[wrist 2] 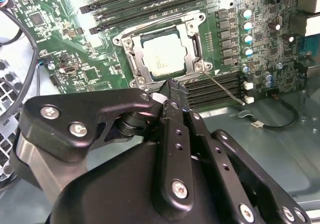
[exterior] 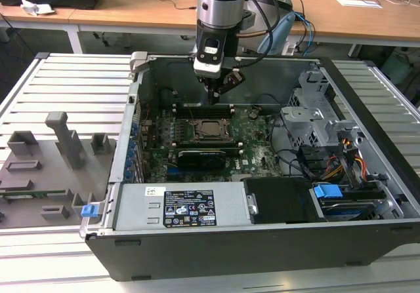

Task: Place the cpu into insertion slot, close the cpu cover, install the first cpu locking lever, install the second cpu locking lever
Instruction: 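Install the first cpu locking lever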

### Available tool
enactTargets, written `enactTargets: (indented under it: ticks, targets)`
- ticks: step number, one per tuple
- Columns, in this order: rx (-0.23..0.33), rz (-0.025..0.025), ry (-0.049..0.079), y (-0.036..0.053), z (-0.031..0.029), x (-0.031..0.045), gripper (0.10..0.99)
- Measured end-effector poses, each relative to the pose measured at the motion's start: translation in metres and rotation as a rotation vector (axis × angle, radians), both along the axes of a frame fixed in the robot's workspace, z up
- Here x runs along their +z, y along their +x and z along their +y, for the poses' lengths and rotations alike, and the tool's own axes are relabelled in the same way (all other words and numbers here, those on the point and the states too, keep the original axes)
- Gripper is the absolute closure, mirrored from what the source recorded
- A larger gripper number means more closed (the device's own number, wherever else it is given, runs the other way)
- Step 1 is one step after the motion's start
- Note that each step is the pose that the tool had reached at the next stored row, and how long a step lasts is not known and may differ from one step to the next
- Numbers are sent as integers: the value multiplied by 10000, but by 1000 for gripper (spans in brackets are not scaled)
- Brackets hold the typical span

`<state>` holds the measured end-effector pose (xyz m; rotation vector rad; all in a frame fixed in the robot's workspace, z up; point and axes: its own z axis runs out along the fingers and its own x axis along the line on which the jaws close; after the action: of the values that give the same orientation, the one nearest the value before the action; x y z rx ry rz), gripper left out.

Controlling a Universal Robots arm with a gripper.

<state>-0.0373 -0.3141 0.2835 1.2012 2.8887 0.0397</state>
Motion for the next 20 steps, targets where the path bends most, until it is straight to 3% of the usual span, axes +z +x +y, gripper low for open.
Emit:
enactTargets:
  ticks: [20]
  targets:
    - [1170,0,0,0,0,0,980]
